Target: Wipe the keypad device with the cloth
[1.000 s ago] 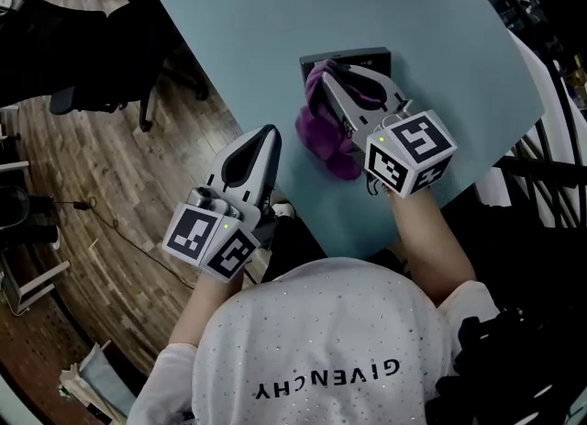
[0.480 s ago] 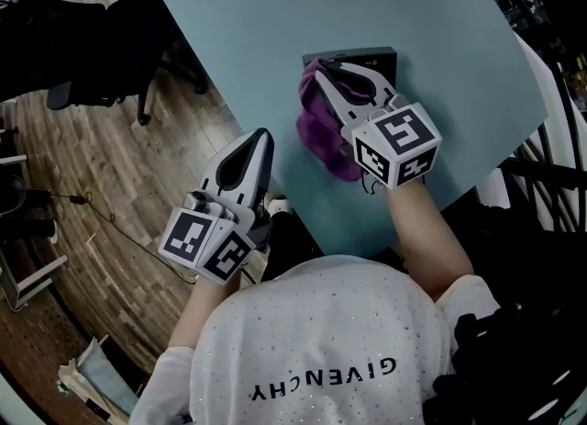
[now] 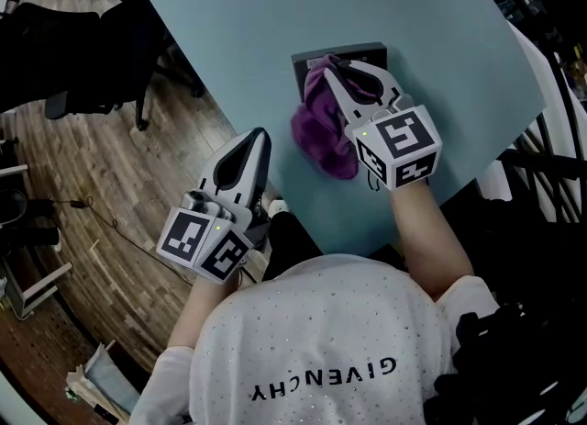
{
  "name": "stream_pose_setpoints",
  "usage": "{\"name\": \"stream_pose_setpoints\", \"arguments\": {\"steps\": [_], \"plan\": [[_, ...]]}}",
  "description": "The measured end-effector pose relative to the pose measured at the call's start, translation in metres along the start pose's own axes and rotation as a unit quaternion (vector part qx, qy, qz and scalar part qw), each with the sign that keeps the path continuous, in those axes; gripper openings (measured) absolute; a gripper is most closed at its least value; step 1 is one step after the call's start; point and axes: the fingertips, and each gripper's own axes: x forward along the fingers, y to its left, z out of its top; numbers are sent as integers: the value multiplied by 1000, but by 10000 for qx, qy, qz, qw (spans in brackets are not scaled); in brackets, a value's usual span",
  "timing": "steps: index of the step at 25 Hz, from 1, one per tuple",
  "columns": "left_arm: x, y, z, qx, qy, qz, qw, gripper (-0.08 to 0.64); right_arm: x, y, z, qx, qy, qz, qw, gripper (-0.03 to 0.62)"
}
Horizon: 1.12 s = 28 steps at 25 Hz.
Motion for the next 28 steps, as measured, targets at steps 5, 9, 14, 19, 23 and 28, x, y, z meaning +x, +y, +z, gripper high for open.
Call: {"name": "stream_pose_setpoints", "arguments": {"steps": [5,9,14,19,23,28], "plan": [[3,-2,-8,-9,92,-17,10000,0,-9,-15,-5,48,-35,-176,9998,32],[6,-3,-15,-37,173,-7,9998,0,-15,-30,-7,185,-99,-320,9993,31],[10,-6,-15,-15,191,-29,9998,1,-26,-48,-12,419,-109,-491,9979,31],[10,-9,-14,2,190,-36,9998,1,-36,-63,-14,650,-144,-638,9957,31],[9,-9,-15,2,203,-25,9998,0,-40,-69,-15,737,-168,-719,9945,31],[8,-8,-17,-5,211,-8,9998,0,-44,-75,-18,886,-221,-776,9928,31]]}}
